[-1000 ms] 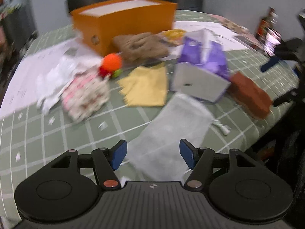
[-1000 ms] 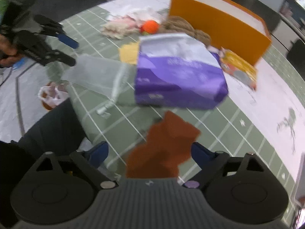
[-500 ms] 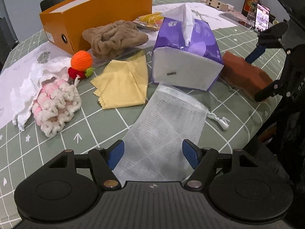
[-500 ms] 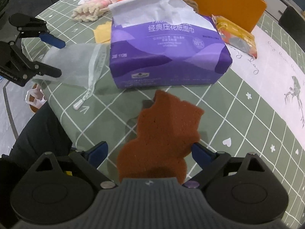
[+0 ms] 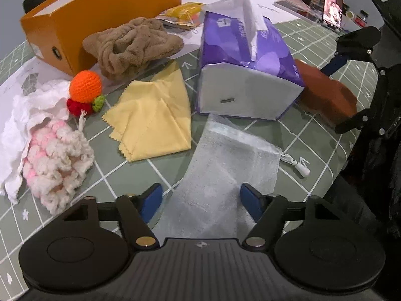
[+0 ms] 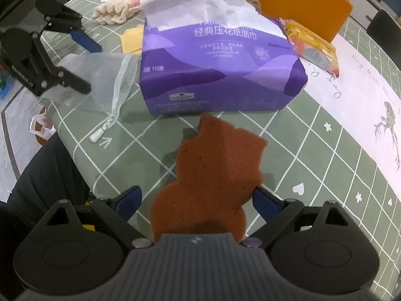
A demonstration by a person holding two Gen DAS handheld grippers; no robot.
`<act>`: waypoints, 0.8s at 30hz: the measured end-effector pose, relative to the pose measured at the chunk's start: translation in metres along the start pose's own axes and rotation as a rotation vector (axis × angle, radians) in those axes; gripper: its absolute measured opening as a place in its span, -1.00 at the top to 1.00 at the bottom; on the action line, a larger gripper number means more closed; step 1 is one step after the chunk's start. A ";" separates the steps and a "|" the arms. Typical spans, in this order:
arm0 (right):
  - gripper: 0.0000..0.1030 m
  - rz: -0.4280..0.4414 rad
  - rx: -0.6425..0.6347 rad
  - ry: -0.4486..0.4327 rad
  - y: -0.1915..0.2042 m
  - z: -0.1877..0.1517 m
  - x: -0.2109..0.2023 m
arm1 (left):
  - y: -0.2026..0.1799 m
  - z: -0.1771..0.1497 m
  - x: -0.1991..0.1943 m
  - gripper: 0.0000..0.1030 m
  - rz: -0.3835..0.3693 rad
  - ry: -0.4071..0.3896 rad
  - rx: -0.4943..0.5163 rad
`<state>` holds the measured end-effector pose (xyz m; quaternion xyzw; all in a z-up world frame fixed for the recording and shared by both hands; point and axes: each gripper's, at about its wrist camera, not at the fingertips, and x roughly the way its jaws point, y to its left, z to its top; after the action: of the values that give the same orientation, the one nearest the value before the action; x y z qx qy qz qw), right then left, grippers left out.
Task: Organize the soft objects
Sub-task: 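Grasp the rust-orange sponge with the right tool while the left tool grasps the mesh bag, then carry the sponge and the mesh bag over the orange box with both tools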
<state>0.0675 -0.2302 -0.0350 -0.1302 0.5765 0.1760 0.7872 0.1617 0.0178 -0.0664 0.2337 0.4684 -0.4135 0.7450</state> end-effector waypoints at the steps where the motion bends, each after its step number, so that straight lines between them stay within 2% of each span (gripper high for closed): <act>1: -0.80 -0.001 -0.001 0.004 0.000 0.000 0.001 | -0.002 0.001 0.000 -0.49 0.003 0.004 0.010; 5: -0.79 -0.001 -0.004 0.014 0.000 -0.001 0.007 | -0.006 0.003 0.000 -0.30 -0.026 0.003 0.015; 7: -0.78 -0.008 -0.010 0.011 -0.001 0.000 0.009 | -0.009 0.005 0.000 -0.07 -0.027 0.002 0.015; 11: -0.57 -0.032 -0.006 -0.007 -0.002 0.004 0.010 | -0.007 0.006 -0.001 0.78 -0.015 -0.007 -0.016; 12: -0.56 -0.039 -0.006 -0.011 -0.003 0.005 0.010 | -0.006 0.005 0.000 0.85 -0.014 -0.009 -0.025; 14: -0.53 -0.035 -0.004 -0.014 -0.005 0.006 0.009 | -0.002 0.004 -0.002 0.96 -0.025 -0.016 -0.052; 20: -0.46 -0.056 -0.018 -0.024 -0.016 0.006 0.002 | 0.009 -0.004 -0.009 0.97 -0.034 -0.018 -0.113; 24: -0.45 -0.089 0.008 -0.032 -0.040 0.005 -0.005 | 0.019 -0.012 -0.018 0.97 -0.018 -0.021 -0.153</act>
<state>0.0873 -0.2646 -0.0288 -0.1496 0.5581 0.1405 0.8040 0.1678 0.0446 -0.0567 0.1673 0.4929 -0.3858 0.7617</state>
